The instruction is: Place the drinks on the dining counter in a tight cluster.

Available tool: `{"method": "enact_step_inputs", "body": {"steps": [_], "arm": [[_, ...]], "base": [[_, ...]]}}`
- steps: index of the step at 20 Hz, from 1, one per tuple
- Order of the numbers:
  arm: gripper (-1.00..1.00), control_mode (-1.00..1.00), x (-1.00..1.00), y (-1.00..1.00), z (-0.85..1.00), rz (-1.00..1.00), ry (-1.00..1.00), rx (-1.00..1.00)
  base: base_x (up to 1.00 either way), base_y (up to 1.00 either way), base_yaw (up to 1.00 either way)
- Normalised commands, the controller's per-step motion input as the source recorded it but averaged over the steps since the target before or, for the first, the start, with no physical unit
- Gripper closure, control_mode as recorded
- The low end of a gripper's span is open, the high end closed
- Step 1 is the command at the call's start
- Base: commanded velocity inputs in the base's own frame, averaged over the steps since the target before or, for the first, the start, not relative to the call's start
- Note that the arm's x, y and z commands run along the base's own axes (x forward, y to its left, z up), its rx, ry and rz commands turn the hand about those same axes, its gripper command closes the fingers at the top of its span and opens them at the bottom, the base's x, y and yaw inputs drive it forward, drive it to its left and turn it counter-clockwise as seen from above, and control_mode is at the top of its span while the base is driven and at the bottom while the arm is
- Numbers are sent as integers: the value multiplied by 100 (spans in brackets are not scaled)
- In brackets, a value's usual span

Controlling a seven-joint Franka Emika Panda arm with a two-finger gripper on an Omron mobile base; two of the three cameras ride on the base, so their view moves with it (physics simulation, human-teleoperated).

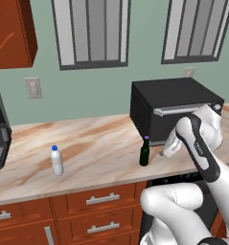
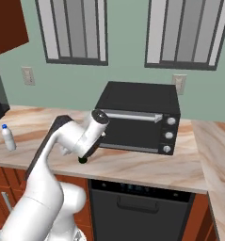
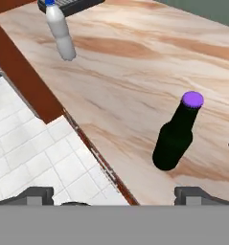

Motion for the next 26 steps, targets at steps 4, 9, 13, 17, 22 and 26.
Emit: {"method": "enact_step_inputs", "body": {"steps": [4, 9, 13, 17, 22, 26], "arm": [[-100, -100, 9, -18, -17, 7, -23, 21], [-100, -100, 9, -15, -15, 12, -16, 23], [-100, -100, 22, -6, -5, 14, -10, 23], [-100, -100, 22, -2, 0, 15, -2, 20], [-100, -100, 19, -1, 5, 10, 0, 16], [-100, -100, 15, -5, 12, 7, 0, 11]], "base": [[0, 0, 0], [0, 0, 0], [0, 0, 0], [0, 0, 0], [0, 0, 0], [0, 0, 0]]}}
